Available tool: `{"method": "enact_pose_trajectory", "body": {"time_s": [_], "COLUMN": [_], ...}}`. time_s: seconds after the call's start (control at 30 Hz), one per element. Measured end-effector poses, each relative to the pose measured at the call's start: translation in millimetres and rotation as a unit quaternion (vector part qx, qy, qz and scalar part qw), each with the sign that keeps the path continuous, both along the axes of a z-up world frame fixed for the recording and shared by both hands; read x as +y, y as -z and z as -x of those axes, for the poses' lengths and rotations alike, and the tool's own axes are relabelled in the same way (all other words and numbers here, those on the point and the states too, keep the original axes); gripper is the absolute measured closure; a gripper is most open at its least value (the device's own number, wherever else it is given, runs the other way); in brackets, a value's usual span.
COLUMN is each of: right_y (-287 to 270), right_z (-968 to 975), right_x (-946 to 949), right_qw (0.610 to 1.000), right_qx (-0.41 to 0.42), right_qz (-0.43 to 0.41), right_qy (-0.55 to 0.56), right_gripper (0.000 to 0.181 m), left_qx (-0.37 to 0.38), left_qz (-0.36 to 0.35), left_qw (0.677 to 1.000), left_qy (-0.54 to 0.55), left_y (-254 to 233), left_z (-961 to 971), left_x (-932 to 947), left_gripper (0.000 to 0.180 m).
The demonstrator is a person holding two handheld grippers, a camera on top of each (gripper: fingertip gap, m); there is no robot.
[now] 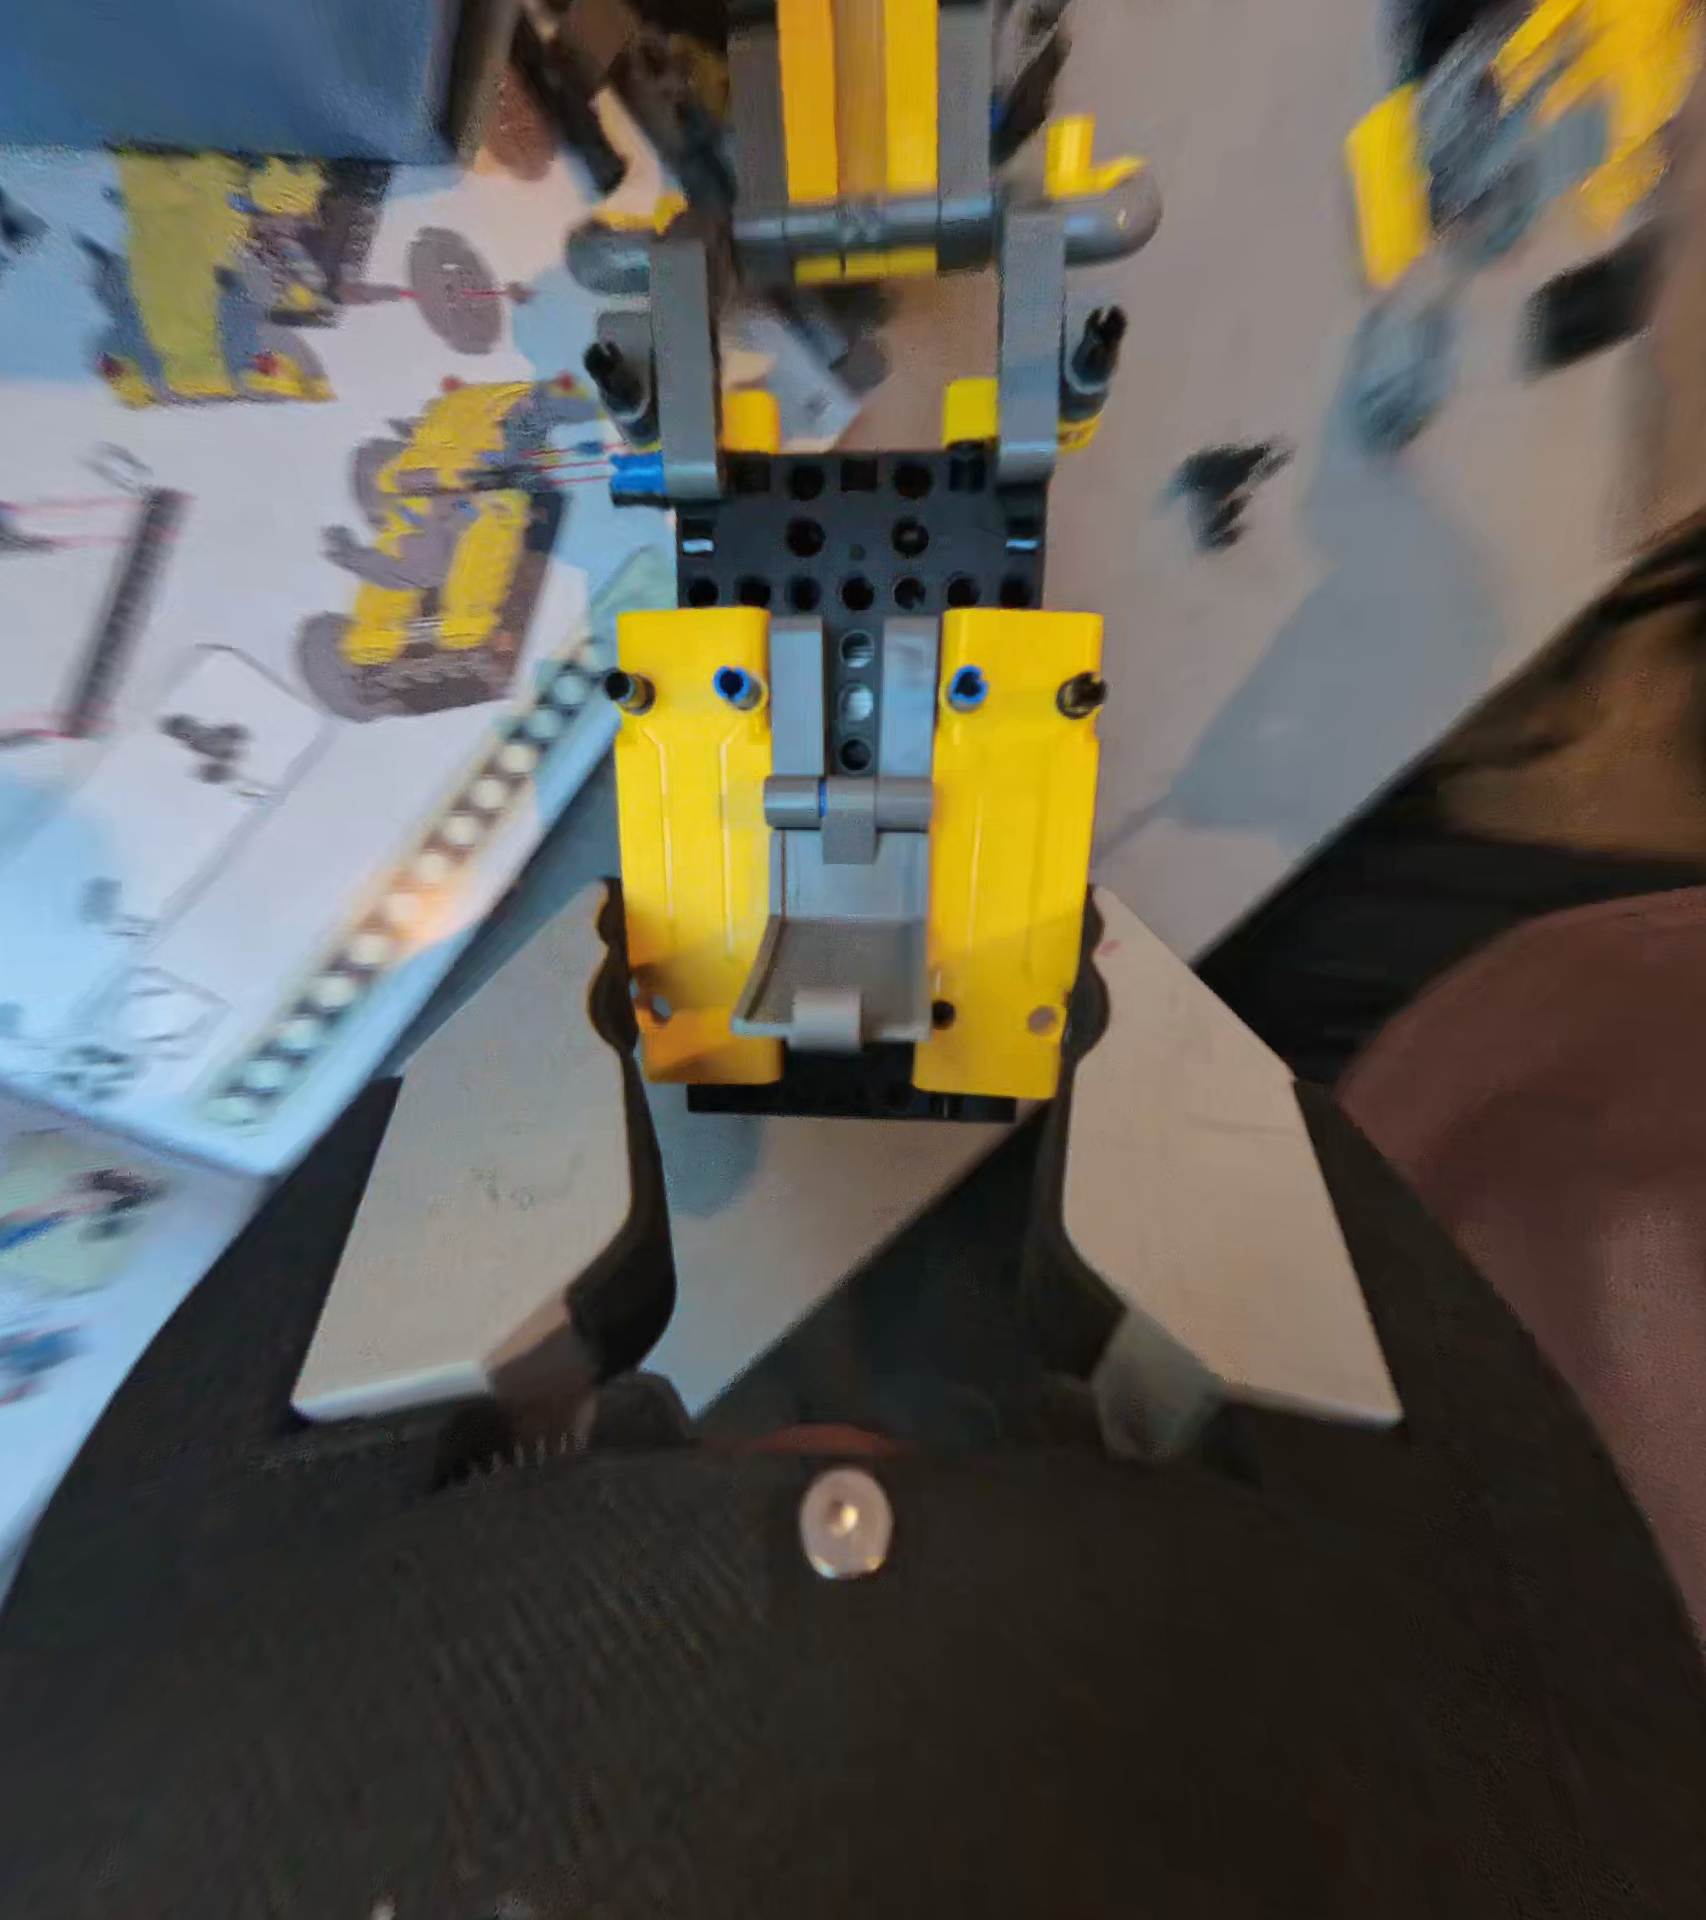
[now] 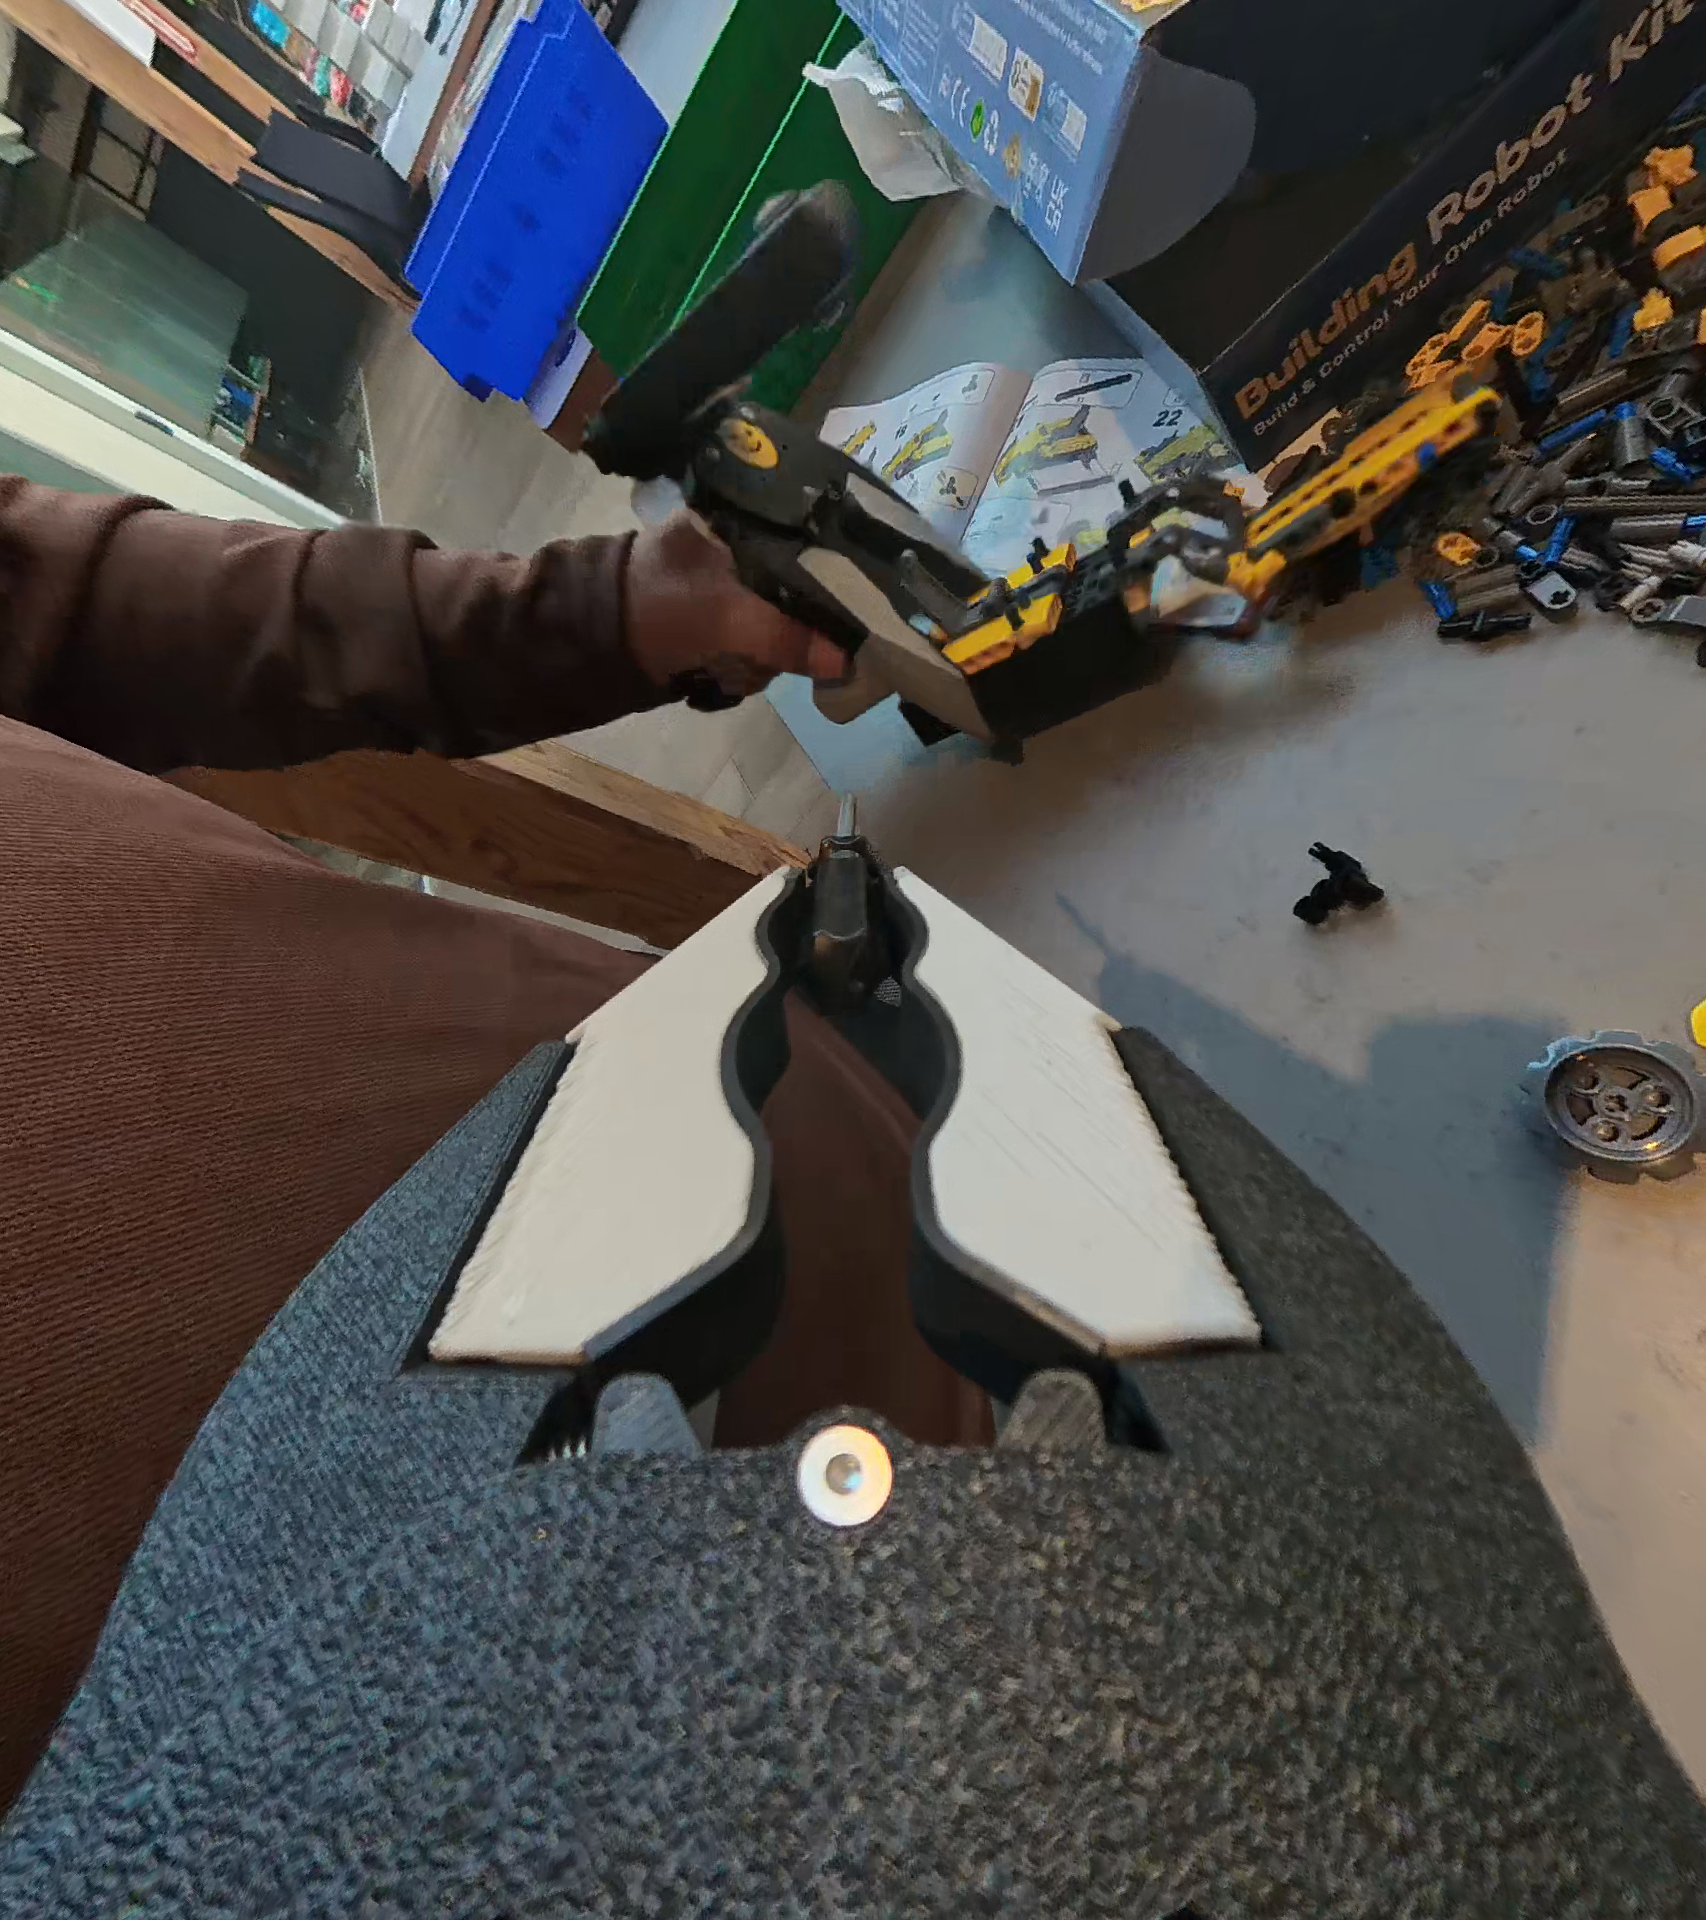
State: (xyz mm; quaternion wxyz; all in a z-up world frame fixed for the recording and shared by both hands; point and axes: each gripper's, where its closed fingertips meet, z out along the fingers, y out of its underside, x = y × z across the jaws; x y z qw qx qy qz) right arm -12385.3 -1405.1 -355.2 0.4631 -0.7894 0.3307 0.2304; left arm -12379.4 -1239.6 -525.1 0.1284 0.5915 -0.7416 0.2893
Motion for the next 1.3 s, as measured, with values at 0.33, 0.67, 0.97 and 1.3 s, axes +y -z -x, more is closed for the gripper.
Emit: {"method": "enact_pose_trajectory", "body": {"time_s": [0.33,0.67,0.97,1.3], "right_y": [-58,-135,-188,-177], "right_z": [-25,-20,-9,-10], "right_x": [13,14,7,0], "right_qw": [0.993,0.979,0.962,0.955], "right_qx": [-0.074,-0.181,-0.266,-0.296], "right_qz": [-0.08,-0.09,-0.056,0.006], "right_qy": [0.055,0.032,0.01,0.006], "right_gripper": [0.169,0.169,0.169,0.169], "left_qx": [0.2,0.121,0.084,0.1], "left_qz": [0.58,0.739,0.756,0.744], "left_qw": [0.775,0.66,0.649,0.66], "left_qy": [-0.152,-0.058,0.004,0.005], "left_y": [-157,-273,-317,-300], "left_z": [0,8,7,15], "left_x": [-79,-108,-118,-126], "left_gripper": [0.096,0.097,0.098,0.097]}}
